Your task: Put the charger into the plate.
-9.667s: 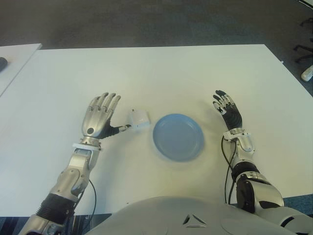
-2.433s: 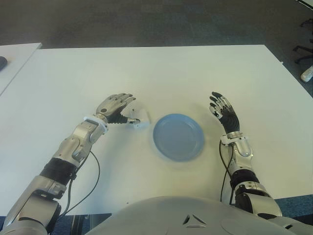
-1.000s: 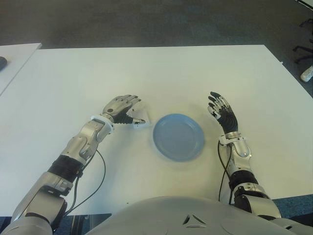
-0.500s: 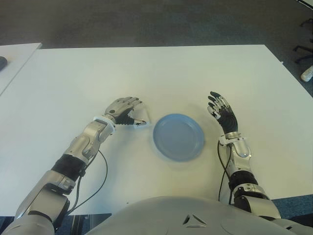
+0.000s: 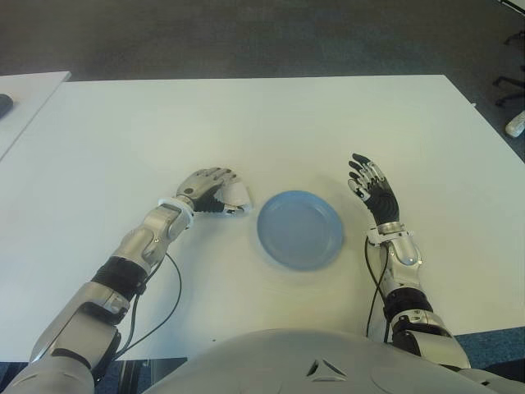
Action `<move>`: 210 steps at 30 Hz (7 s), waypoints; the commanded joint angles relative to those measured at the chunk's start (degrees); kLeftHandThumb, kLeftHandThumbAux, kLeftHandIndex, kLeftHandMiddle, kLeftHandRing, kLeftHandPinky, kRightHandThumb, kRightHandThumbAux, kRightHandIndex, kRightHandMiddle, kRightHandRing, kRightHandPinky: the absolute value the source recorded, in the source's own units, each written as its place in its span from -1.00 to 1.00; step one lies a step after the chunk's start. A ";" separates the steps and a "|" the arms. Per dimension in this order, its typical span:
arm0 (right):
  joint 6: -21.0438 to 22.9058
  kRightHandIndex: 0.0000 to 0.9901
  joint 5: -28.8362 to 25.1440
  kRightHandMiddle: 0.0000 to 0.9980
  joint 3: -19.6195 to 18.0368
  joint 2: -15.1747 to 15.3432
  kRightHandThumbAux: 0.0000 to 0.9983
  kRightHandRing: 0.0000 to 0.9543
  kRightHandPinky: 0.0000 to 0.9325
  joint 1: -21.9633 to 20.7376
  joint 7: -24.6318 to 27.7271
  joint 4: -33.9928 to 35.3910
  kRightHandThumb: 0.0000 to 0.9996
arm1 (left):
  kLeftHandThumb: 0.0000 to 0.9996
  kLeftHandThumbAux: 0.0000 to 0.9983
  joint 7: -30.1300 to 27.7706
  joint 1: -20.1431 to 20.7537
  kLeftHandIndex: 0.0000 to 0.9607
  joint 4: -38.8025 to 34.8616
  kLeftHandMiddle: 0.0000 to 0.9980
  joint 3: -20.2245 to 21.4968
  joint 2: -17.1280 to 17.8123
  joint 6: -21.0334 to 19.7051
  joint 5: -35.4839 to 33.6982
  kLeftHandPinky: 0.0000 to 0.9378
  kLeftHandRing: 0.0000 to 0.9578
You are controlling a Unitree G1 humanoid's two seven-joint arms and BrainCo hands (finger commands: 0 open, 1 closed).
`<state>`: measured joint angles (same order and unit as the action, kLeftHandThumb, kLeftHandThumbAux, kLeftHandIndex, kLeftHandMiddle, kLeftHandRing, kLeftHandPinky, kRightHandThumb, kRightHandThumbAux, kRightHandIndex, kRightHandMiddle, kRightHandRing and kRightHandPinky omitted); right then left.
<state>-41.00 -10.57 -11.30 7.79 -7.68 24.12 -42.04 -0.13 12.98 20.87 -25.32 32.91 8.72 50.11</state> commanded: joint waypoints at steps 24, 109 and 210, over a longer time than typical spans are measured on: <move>1.68 -0.76 -2.59 -0.80 -0.20 -3.96 0.33 -0.83 -0.86 7.87 1.28 -3.35 -0.50 | -0.13 -0.61 3.72 0.38 -1.00 4.39 -0.98 -2.26 -0.53 -0.45 1.70 -0.80 -0.97; 4.31 -0.76 -4.68 -0.80 -3.33 -0.78 0.33 -0.83 -0.86 3.73 4.60 -6.87 -0.50 | 0.48 0.37 29.32 11.57 -0.09 31.92 0.49 -16.22 -3.92 -0.18 6.64 0.56 0.51; 1.56 -0.76 -0.92 -0.80 1.32 -5.70 0.33 -0.83 -0.86 8.67 -0.99 -1.92 -0.50 | 0.49 0.38 10.35 -2.83 -0.07 -15.99 0.50 -3.28 -8.67 1.96 11.45 0.43 0.55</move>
<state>-39.58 -10.73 -11.20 7.75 -6.12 23.60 -39.88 9.51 9.37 3.54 -27.97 24.54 10.33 61.77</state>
